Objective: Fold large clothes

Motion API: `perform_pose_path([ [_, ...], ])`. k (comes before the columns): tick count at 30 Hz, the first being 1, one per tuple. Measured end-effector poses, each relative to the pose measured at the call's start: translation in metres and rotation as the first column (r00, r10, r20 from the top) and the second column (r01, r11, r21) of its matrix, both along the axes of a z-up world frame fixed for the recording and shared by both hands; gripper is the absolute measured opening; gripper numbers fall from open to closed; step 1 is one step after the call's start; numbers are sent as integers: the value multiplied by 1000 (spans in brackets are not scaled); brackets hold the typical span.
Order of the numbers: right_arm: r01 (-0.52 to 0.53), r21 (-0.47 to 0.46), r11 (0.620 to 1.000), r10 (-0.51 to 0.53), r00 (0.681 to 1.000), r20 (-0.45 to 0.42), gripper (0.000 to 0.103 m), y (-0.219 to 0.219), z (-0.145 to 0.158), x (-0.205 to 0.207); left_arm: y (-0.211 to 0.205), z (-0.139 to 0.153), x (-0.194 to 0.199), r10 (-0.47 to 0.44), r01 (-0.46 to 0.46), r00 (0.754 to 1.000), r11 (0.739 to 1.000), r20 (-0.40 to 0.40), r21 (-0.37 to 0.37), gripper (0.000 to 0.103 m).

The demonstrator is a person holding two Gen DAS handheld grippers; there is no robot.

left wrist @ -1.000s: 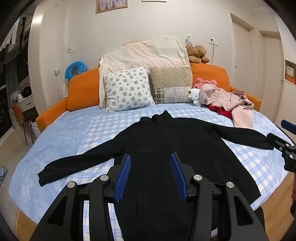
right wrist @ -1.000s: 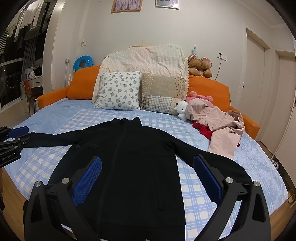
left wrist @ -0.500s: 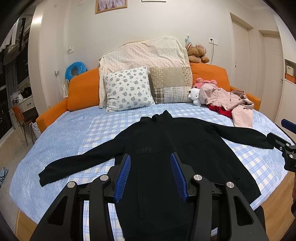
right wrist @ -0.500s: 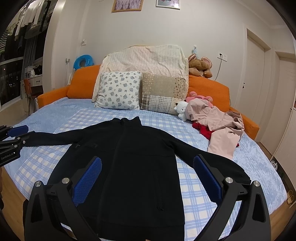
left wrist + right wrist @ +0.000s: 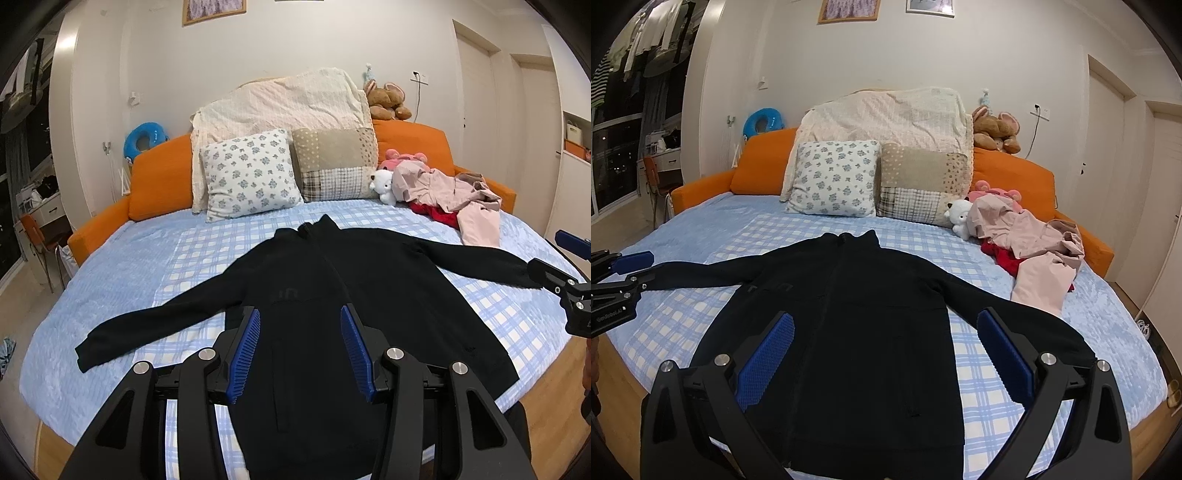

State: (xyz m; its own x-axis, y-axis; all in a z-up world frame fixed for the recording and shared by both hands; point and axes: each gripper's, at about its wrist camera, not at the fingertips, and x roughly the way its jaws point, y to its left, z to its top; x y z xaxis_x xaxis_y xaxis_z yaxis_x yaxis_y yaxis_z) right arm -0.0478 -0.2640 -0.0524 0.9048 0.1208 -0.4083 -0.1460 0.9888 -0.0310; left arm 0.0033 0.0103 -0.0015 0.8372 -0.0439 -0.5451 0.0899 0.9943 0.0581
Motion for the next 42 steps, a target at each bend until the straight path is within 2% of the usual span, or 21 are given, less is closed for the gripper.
perform_pose_path([
  [7, 12, -26, 1000, -13, 999, -37, 98, 2, 3, 8, 20, -8, 7, -17, 17, 997, 1000, -74, -3, 51],
  [8, 14, -29, 999, -15, 999, -37, 98, 3, 3, 8, 2, -11, 1, -16, 16, 997, 1000, -76, 3, 51],
  [34, 1, -50, 999, -2, 1000, -31, 98, 12, 4, 11, -2, -17, 1, -24, 26, 995, 999, -96, 19, 51],
  [40, 82, -30, 996, -81, 996, 28, 95, -15, 3, 17, -9, -20, 11, -45, 47, 993, 999, -108, 15, 56],
  [42, 118, -24, 993, -117, 992, 39, 94, -36, 2, 21, -18, -21, 17, -62, 65, 992, 998, -110, 21, 63],
])
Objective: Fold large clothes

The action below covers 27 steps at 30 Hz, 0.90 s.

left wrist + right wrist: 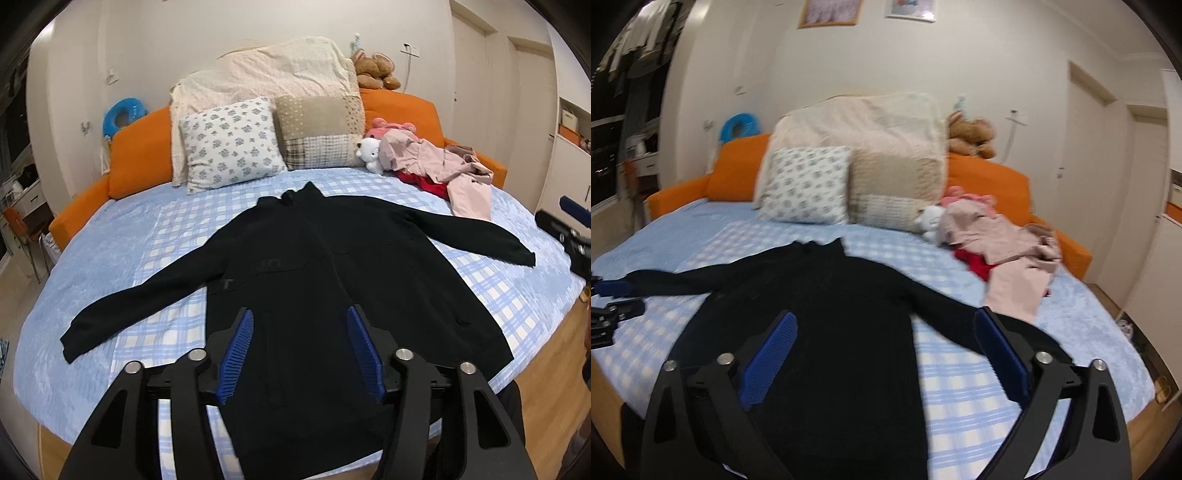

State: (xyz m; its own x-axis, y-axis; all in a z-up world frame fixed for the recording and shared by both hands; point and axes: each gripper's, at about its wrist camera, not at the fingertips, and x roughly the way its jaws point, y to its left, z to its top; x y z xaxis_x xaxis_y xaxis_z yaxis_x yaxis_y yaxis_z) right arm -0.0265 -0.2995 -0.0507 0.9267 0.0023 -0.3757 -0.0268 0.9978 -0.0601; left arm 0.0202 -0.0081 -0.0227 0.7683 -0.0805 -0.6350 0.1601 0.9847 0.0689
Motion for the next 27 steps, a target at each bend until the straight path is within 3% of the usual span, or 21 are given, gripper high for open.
perform_pose_path([
  [2, 24, 28, 999, -24, 1000, -9, 94, -25, -2, 7, -9, 1, 5, -15, 15, 1000, 1000, 7, -3, 75],
  [8, 111, 93, 989, -113, 994, 14, 94, -115, -21, 26, -66, 6, 28, -66, 66, 997, 998, 27, 10, 85],
  [11, 172, 126, 977, -171, 985, -24, 94, -164, -37, 40, -97, 9, 41, -98, 97, 994, 995, 43, 22, 94],
  [15, 234, 215, 948, -226, 972, -64, 88, -235, -62, 54, -147, 3, 66, -152, 151, 988, 988, 36, 37, 96],
  [20, 372, 259, 891, -339, 926, -165, 85, -324, -102, 78, -204, -17, 104, -240, 241, 970, 970, -35, 23, 100],
  [23, 429, 267, 863, -367, 895, -254, 85, -375, -130, 100, -236, -41, 133, -306, 300, 944, 952, -123, -60, 100],
  [26, 461, 277, 843, -357, 865, -353, 81, -415, -160, 125, -250, -70, 155, -278, 262, 932, 960, -234, -99, 100],
  [27, 458, 288, 841, -342, 862, -374, 74, -425, -168, 133, -254, -83, 164, -252, 232, 927, 967, -278, -100, 100],
])
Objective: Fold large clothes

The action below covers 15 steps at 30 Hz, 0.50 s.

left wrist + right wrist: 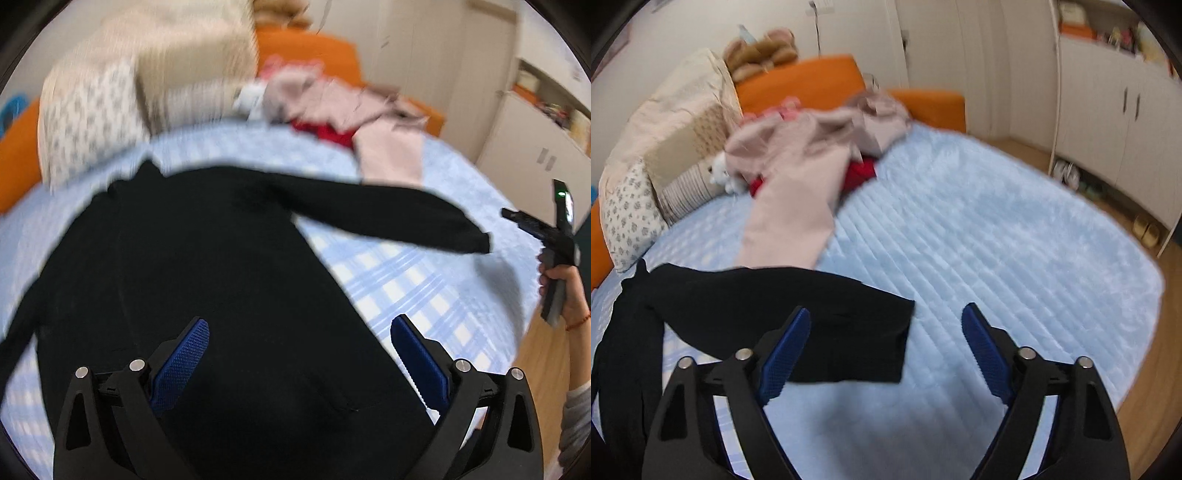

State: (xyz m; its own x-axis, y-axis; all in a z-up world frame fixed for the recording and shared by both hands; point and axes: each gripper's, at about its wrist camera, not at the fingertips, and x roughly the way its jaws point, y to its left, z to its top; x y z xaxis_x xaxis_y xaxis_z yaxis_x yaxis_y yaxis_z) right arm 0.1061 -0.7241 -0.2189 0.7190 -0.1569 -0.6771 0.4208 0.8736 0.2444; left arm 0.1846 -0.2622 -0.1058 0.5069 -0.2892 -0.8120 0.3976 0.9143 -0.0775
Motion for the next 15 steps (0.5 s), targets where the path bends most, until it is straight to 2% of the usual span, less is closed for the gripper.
perform_pose_path([
  [3, -44, 73, 996, 50, 995, -86, 69, -14, -29, 26, -6, -28, 21, 66, -64, 995, 997, -71, 30, 100],
  [5, -57, 90, 994, 68, 990, -125, 64, -13, -41, 36, -4, -39, 34, 105, -100, 989, 993, -100, 54, 100],
  [7, -94, 146, 985, 113, 985, -131, 48, -9, -51, 44, -2, -46, 47, 121, -113, 986, 991, -118, 76, 100],
  [8, -106, 177, 979, 130, 982, -134, 46, -8, -56, 47, 1, -48, 52, 120, -111, 985, 991, -125, 81, 100],
  [10, -125, 188, 974, 153, 978, -143, 20, -2, -63, 50, 3, -51, 62, 100, -90, 985, 993, -140, 77, 100],
  [12, -118, 169, 978, 143, 979, -143, 7, 2, -62, 50, 8, -50, 68, 88, -81, 988, 995, -127, 57, 100],
  [15, -116, 194, 974, 134, 987, -84, 6, 2, -45, 51, 18, -47, 73, 92, -90, 991, 996, -101, 21, 99],
])
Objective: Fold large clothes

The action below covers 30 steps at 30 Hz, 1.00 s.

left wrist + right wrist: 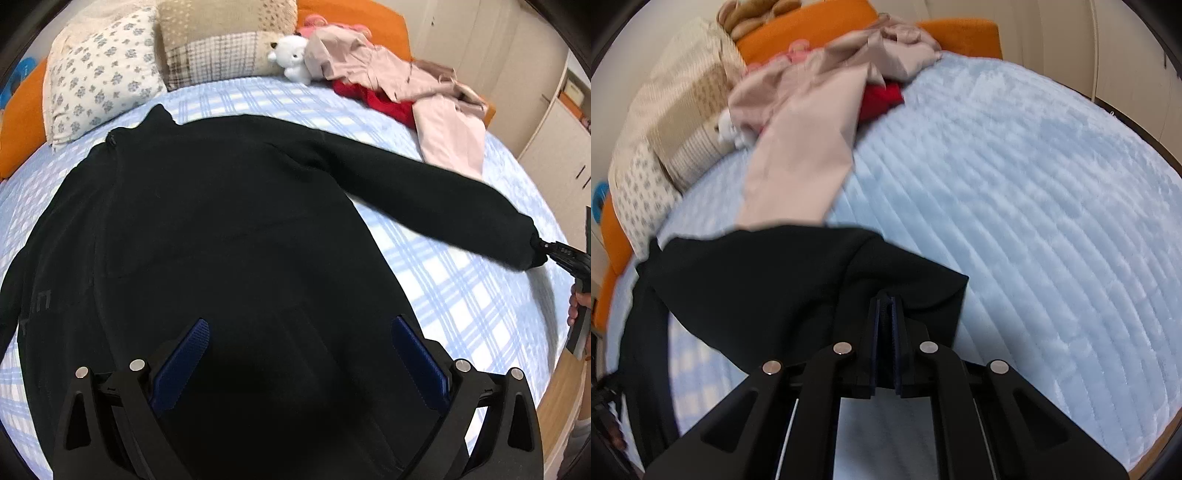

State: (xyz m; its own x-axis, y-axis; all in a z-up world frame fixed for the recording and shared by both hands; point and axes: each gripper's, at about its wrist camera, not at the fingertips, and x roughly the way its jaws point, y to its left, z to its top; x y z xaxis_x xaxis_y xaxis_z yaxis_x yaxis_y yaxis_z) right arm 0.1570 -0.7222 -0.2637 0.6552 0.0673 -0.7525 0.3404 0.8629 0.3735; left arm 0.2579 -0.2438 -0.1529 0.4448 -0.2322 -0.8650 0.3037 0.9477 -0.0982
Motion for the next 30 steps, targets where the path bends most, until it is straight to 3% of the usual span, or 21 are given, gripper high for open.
perform_pose_path([
  [3, -24, -4, 1000, 25, 995, 95, 6, 12, 38, 4, 9, 0, 20, -3, 2, 1000, 999, -25, -35, 99],
  [6, -85, -27, 996, 89, 971, 220, 6, 40, 97, 7, 14, 4, 54, -12, 10, 999, 999, -46, -52, 99],
  [9, -182, -61, 981, 192, 915, 356, 6, 83, 165, 2, 19, 5, 96, -27, 15, 995, 992, -94, -126, 98],
  [11, -290, -82, 953, 295, 844, 448, 6, 117, 211, -11, 25, 7, 123, -11, -11, 993, 983, -118, -184, 98],
  [13, -401, -133, 906, 409, 752, 517, 6, 158, 248, -29, 33, 8, 151, 17, -55, 988, 966, -151, -253, 98],
  [15, -511, -178, 841, 515, 655, 553, 6, 195, 271, -47, 44, 5, 175, 23, -94, 979, 933, -202, -348, 98],
  [16, -585, -219, 781, 592, 582, 558, 6, 223, 279, -61, 49, 3, 186, 24, -113, 973, 916, -228, -384, 98],
  [18, -675, -268, 687, 690, 492, 531, 6, 265, 280, -78, 57, -3, 207, 26, -143, 964, 889, -265, -435, 98],
  [24, -881, -276, 384, 886, 268, 378, 6, 374, 225, -116, 55, -13, 237, -42, -66, 972, 894, -230, -443, 97],
  [26, -922, -242, 302, 917, 212, 339, 6, 404, 200, -130, 53, -19, 244, -45, -63, 972, 897, -232, -437, 97],
  [30, -958, -197, 208, 955, 156, 253, 6, 450, 145, -140, 56, -41, 251, -5, -93, 966, 925, -257, -367, 97],
])
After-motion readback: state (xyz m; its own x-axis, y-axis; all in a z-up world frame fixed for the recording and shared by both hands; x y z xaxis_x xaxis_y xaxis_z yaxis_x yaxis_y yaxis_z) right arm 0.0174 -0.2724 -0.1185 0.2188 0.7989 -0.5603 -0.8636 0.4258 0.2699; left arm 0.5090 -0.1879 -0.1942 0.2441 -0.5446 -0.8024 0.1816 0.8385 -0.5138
